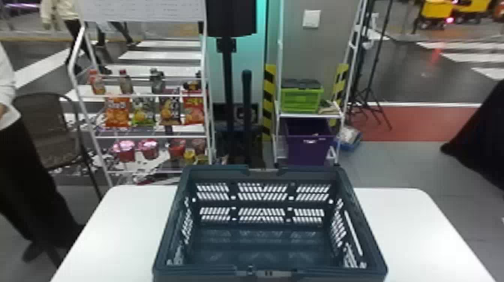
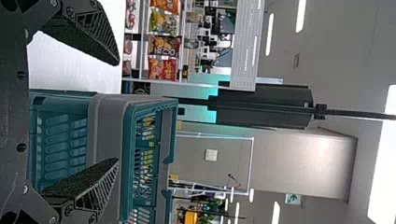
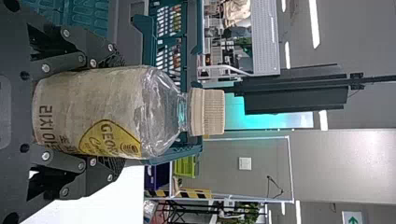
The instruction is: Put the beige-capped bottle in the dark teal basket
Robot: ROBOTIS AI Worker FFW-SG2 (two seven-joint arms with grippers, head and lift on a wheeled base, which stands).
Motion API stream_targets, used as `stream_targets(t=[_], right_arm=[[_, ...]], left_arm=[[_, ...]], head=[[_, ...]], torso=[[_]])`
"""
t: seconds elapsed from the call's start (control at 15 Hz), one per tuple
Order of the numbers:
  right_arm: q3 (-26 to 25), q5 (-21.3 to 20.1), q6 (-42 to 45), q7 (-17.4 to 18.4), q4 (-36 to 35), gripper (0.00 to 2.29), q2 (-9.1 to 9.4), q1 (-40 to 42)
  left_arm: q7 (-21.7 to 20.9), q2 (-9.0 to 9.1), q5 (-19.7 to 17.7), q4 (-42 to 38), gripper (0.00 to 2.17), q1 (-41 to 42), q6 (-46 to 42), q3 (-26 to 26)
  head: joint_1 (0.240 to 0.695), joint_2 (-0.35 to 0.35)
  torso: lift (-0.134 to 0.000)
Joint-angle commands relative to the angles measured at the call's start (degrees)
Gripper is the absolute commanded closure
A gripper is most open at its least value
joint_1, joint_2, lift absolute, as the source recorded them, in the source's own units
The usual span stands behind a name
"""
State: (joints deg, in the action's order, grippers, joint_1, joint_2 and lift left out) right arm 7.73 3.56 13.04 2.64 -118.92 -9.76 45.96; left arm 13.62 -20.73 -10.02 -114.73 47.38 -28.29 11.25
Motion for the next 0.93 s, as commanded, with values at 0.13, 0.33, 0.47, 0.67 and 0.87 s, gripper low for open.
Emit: stream_targets(t=[0.13,0.33,0.47,0.67,0.87], right_arm=[[0.0,0.0,0.0,0.0,-0.2,2.28,0.0,0.0],[0.0,0.0,0.0,0.0,-0.3,2.28,0.0,0.1],[0.0,0.0,-0.2,0.0,-0.4,2.28,-0.09,0.1],[0.0,-0.2,-0.4,0.0,-0.9,2.28,-0.09,0.1],[-0.1,-0.3,-1.6,0.0,-3.0,2.28,-0.18,0.1]], left_arm=[[0.0,-0.01,0.0,-0.1,0.15,0.2,0.0,0.0],[0.0,-0.01,0.0,-0.2,0.16,0.2,0.0,0.0],[0.0,-0.01,0.0,-0.3,0.16,0.3,0.0,0.0],[0.0,-0.01,0.0,-0.6,0.15,0.3,0.0,0.0],[0.0,-0.1,0.0,-0.7,0.16,0.3,0.0,0.0]], head=[[0.499,0.0],[0.499,0.0],[0.499,0.0],[0.499,0.0],[0.499,0.0]], torso=[[0.0],[0.0],[0.0],[0.0],[0.0]])
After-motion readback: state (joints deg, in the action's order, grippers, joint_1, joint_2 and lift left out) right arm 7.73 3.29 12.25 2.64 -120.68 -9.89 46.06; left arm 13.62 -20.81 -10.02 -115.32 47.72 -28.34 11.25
